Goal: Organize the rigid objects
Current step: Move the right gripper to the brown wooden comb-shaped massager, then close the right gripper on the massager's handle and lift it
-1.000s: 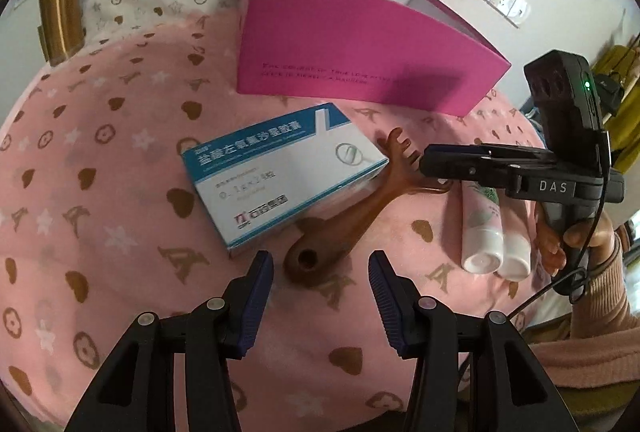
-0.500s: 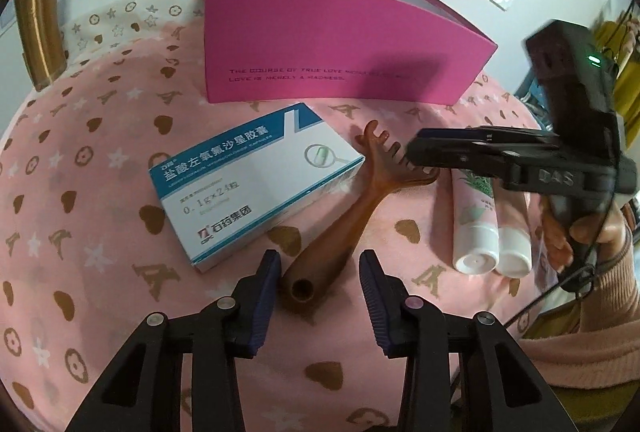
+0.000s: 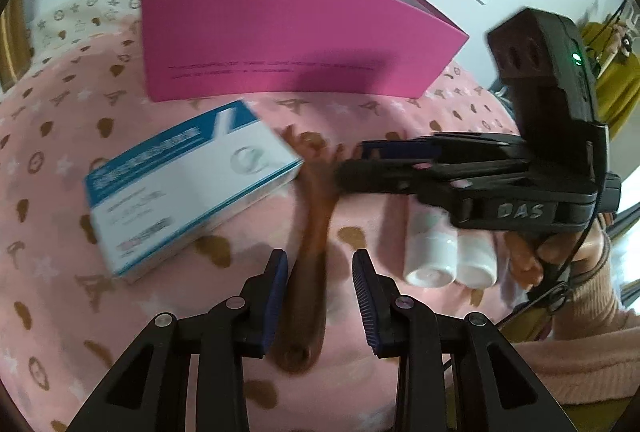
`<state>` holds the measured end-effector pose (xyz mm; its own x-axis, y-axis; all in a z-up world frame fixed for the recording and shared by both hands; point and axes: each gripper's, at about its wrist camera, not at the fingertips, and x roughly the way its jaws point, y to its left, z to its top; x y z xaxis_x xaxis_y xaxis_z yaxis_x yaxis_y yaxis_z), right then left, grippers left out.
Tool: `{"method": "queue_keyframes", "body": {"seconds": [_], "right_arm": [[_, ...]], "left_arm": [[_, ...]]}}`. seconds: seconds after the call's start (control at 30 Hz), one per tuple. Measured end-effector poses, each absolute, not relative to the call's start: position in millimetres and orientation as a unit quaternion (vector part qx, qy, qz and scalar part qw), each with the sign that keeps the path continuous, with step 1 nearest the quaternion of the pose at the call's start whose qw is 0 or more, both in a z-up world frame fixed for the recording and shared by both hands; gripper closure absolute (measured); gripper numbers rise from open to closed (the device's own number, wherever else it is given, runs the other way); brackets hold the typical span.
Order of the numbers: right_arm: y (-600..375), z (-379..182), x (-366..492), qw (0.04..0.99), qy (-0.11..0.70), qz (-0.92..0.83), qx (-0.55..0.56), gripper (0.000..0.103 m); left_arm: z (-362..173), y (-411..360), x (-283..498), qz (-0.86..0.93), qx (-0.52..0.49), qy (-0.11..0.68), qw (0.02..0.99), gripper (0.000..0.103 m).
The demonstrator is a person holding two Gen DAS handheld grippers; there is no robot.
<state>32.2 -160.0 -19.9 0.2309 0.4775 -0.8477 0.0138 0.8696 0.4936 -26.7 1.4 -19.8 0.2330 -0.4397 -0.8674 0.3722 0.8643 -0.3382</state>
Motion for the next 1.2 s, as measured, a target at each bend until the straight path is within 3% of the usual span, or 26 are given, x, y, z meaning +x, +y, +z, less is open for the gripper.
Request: {"method": "queue_keyframes", "body": {"seconds": [0.13, 0.27, 0.33, 0.7, 0.93, 1.07, 1.2], "right_arm": [[-156, -24, 43, 0.756, 0.599, 0.164, 0.206, 0.06], [-151, -26, 54, 0.757, 0.601, 0.17, 0.193, 0.068], [-152, -26, 57, 0.757, 0.603, 0.168, 0.187, 0.08], [-166, 8, 67, 0.78, 0.543, 0.194, 0.243, 0.092], [-175, 10, 64, 0.778, 0.533, 0.191, 0.272, 0.092], [-181, -4, 61, 0.751, 0.551, 0.189, 0.312, 0.078], [-178, -3, 55, 0.752, 0.552, 0.194, 0.304, 0.078]], "left_arm": [[-21, -8, -19, -0.262, -0.028, 0.562, 0.784, 0.07], [-23, -13, -11, -0.258, -0.031, 0.562, 0.785, 0.07], [-24, -11, -9, -0.26, -0.04, 0.563, 0.783, 0.07], [-22, -4, -1, -0.277, -0.077, 0.564, 0.774, 0.068], [-5, -4, 3, -0.284, -0.074, 0.538, 0.79, 0.085], [-1, -6, 3, -0.285, -0.068, 0.535, 0.792, 0.086], [2, -13, 4, -0.289, -0.063, 0.537, 0.79, 0.086]]}}
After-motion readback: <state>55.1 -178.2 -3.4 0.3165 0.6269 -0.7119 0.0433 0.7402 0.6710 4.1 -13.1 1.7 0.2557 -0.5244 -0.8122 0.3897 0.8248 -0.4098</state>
